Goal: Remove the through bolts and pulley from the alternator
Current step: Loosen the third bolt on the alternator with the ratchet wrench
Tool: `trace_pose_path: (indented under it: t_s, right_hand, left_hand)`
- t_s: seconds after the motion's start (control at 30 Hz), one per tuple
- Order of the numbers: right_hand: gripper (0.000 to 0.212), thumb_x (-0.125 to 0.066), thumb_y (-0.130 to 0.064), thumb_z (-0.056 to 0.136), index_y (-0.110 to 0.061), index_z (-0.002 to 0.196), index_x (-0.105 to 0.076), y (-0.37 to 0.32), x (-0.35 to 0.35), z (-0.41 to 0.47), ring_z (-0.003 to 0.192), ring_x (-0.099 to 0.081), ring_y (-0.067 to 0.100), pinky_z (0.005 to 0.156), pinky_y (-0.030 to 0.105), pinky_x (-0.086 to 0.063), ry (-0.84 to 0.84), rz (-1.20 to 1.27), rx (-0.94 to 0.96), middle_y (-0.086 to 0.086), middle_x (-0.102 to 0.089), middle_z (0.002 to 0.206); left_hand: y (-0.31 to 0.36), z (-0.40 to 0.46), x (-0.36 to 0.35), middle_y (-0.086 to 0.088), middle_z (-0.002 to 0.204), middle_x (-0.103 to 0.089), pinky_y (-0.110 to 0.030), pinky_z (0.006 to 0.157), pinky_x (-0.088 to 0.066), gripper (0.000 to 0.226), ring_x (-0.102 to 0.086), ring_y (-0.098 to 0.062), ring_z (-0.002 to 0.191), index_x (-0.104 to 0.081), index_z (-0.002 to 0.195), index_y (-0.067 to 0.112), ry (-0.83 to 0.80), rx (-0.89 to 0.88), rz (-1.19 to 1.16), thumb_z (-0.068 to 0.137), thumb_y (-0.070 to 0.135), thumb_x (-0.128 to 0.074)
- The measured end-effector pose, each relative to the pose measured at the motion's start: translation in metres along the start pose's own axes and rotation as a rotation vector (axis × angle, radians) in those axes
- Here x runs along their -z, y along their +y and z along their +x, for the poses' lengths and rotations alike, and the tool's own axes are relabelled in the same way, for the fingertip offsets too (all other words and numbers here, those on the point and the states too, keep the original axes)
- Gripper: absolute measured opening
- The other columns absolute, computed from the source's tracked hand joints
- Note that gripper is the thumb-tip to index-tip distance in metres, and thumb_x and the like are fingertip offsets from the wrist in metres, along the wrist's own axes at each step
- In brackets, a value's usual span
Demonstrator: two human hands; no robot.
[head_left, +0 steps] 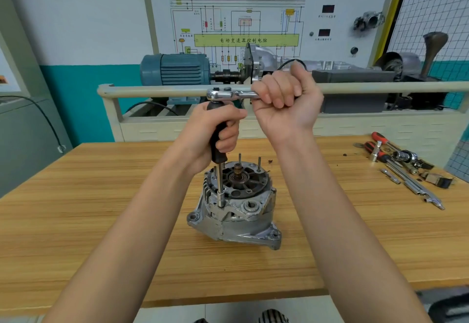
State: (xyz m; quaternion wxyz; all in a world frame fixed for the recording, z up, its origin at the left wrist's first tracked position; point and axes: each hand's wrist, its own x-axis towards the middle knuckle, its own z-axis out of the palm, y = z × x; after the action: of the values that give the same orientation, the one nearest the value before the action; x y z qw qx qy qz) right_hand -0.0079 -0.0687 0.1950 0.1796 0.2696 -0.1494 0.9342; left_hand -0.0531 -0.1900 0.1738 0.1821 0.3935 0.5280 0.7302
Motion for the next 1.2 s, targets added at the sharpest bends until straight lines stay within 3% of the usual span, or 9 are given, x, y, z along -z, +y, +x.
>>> trace_pose_path:
  t_s: [0.1, 0.23, 0.4, 0.5, 0.63, 0.77, 0.97, 1.07, 1.2]
  right_hand:
    - [0.048, -0.044, -0.014, 0.085, -0.016, 0.038, -0.032, -0.002, 0.012, 0.011, 0.027, -0.025, 0.012, 0.036, 0.022, -0.024, 0.089, 0.202, -0.099, -0.004, -0.025, 0.032]
    - [0.048, -0.043, -0.013, 0.085, -0.016, 0.038, -0.034, -0.001, 0.009, 0.009, 0.028, -0.025, 0.011, 0.035, 0.022, -0.024, 0.117, 0.163, -0.026, -0.004, -0.025, 0.033]
    - [0.059, -0.033, -0.012, 0.097, -0.018, 0.038, -0.035, 0.006, -0.004, -0.008, 0.033, -0.023, 0.01, 0.04, 0.024, -0.025, 0.025, -0.118, 0.165, -0.005, -0.026, 0.035]
    - [0.049, -0.038, -0.006, 0.094, -0.017, 0.046, -0.037, 0.022, -0.014, -0.023, 0.038, -0.026, 0.012, 0.046, 0.028, -0.026, -0.095, -0.425, 0.429, -0.004, -0.03, 0.038]
    - [0.041, -0.039, -0.001, 0.088, -0.019, 0.051, -0.04, 0.035, -0.019, -0.033, 0.039, -0.028, 0.013, 0.048, 0.029, -0.026, -0.174, -0.595, 0.648, -0.003, -0.033, 0.04]
    - [0.048, -0.039, -0.005, 0.089, -0.016, 0.042, -0.037, 0.021, -0.017, -0.024, 0.035, -0.026, 0.009, 0.044, 0.025, -0.026, -0.218, -0.436, 0.422, -0.004, -0.031, 0.036]
    - [0.052, -0.04, -0.014, 0.087, -0.016, 0.036, -0.034, 0.002, -0.004, 0.003, 0.029, -0.025, 0.01, 0.039, 0.023, -0.024, -0.032, 0.026, -0.045, -0.004, -0.025, 0.032]
    - [0.054, -0.039, -0.015, 0.09, -0.016, 0.037, -0.032, 0.002, 0.002, 0.006, 0.027, -0.025, 0.011, 0.038, 0.022, -0.022, 0.032, 0.142, -0.045, -0.004, -0.024, 0.032]
    - [0.06, -0.033, -0.014, 0.097, -0.018, 0.037, -0.034, 0.005, -0.005, -0.005, 0.03, -0.023, 0.01, 0.038, 0.022, -0.023, 0.01, 0.002, 0.079, -0.005, -0.025, 0.033]
  left_hand:
    - [0.0, 0.001, -0.003, 0.006, 0.035, -0.029, -0.015, 0.035, -0.019, 0.039, -0.022, -0.007, 0.027, -0.038, 0.047, 0.017, -0.101, 0.051, 0.025, 0.08, 0.009, -0.056]
    - [-0.002, 0.004, -0.004, 0.007, 0.035, -0.024, -0.011, 0.035, -0.015, 0.049, -0.017, -0.006, 0.027, -0.031, 0.047, 0.018, 0.004, 0.049, 0.042, 0.09, 0.003, -0.049]
    - [-0.005, 0.005, -0.011, 0.007, 0.038, -0.023, -0.014, 0.037, -0.015, 0.048, -0.015, -0.009, 0.031, -0.029, 0.051, 0.02, 0.258, -0.014, 0.103, 0.089, 0.001, -0.052]
    - [-0.008, 0.01, -0.018, 0.007, 0.039, -0.024, -0.015, 0.038, -0.015, 0.045, -0.016, -0.01, 0.033, -0.029, 0.055, 0.02, 0.42, -0.029, 0.141, 0.086, 0.0, -0.055]
    - [-0.01, 0.01, -0.02, 0.008, 0.039, -0.025, -0.016, 0.038, -0.016, 0.044, -0.016, -0.009, 0.033, -0.029, 0.055, 0.02, 0.436, -0.049, 0.153, 0.084, -0.002, -0.054]
    - [-0.006, 0.003, -0.012, 0.005, 0.04, -0.027, -0.018, 0.039, -0.017, 0.043, -0.019, -0.011, 0.035, -0.033, 0.055, 0.018, 0.315, -0.045, 0.119, 0.084, -0.002, -0.057]
    - [0.008, -0.003, 0.0, 0.002, 0.04, -0.034, -0.02, 0.038, -0.026, 0.031, -0.03, -0.013, 0.033, -0.042, 0.047, 0.017, -0.012, 0.052, 0.037, 0.074, 0.013, -0.058]
    - [0.005, 0.0, -0.005, 0.006, 0.035, -0.026, -0.015, 0.034, -0.015, 0.044, -0.019, -0.007, 0.026, -0.036, 0.042, 0.02, -0.013, 0.073, 0.051, 0.08, 0.009, -0.055]
    - [0.003, 0.0, -0.007, 0.006, 0.035, -0.022, -0.014, 0.036, -0.012, 0.052, -0.014, -0.007, 0.028, -0.032, 0.043, 0.021, 0.118, 0.048, 0.055, 0.089, 0.001, -0.048]
